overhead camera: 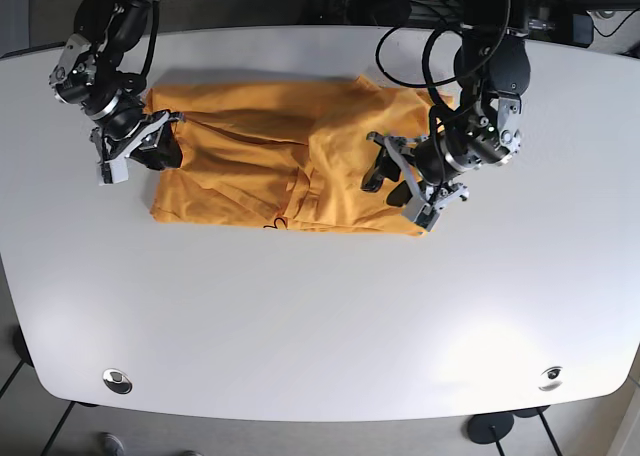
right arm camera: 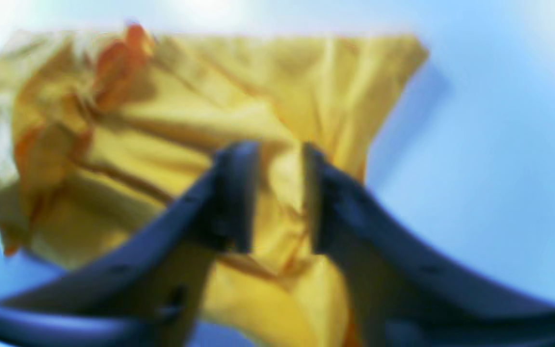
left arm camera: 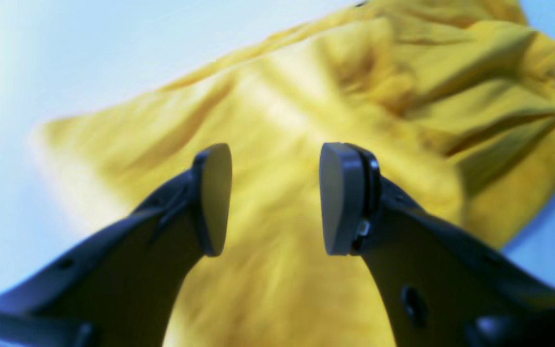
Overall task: Fold the T-shirt properly
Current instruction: 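Grasp the folded shirt's end with the left gripper and fold it toward the right gripper, then grasp the shirt with the right gripper and fold it over toward the left gripper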
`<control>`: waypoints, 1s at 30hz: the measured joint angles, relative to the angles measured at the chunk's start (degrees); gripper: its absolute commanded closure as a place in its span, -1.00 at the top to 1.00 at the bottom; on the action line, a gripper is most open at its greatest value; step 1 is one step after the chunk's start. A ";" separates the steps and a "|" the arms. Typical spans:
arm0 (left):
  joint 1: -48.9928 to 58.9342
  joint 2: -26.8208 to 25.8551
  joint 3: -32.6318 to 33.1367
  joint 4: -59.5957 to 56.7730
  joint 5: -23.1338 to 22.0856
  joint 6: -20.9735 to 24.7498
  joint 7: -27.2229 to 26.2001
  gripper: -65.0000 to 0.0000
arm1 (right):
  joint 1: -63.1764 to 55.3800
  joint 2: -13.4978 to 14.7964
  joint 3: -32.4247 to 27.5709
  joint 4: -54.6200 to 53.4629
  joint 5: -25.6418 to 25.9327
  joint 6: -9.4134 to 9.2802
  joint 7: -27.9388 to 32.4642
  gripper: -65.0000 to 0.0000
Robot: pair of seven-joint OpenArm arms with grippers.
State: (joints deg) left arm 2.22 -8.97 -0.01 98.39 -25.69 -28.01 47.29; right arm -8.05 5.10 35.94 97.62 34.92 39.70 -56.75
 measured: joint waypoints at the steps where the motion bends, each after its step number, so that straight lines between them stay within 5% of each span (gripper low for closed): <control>1: 0.98 0.00 -1.42 0.00 0.09 -0.85 -0.48 -0.48 | 0.92 0.63 1.97 -2.01 1.84 -0.04 0.13 0.13; 5: 2.51 0.17 -7.74 -2.01 -0.07 -4.94 -1.20 -0.98 | 2.19 3.19 6.67 -12.98 5.44 -0.28 -0.61 0.39; 10: 2.34 0.26 -11.56 -7.69 0.13 -8.11 -1.36 -1.00 | 1.86 4.00 1.97 -18.69 12.87 -0.26 0.17 0.40; 19: 1.90 0.63 -11.34 -14.67 -0.35 -8.50 -5.22 -1.00 | 1.36 1.88 -5.62 -18.73 14.69 0.39 1.51 0.33; 24: 1.90 0.61 -11.34 -14.67 -0.31 -8.48 -5.35 -0.99 | 1.97 2.23 -5.57 -19.30 12.70 -0.31 0.57 -0.90; 30: 1.75 0.72 -11.34 -16.24 -1.11 -8.48 -6.45 -0.99 | 1.86 3.02 -5.62 -13.84 12.81 -0.98 0.00 -0.95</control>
State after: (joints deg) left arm 3.97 -8.25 -11.35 82.15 -26.81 -36.49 40.84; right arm -6.20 8.12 30.33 83.79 47.72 38.72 -56.75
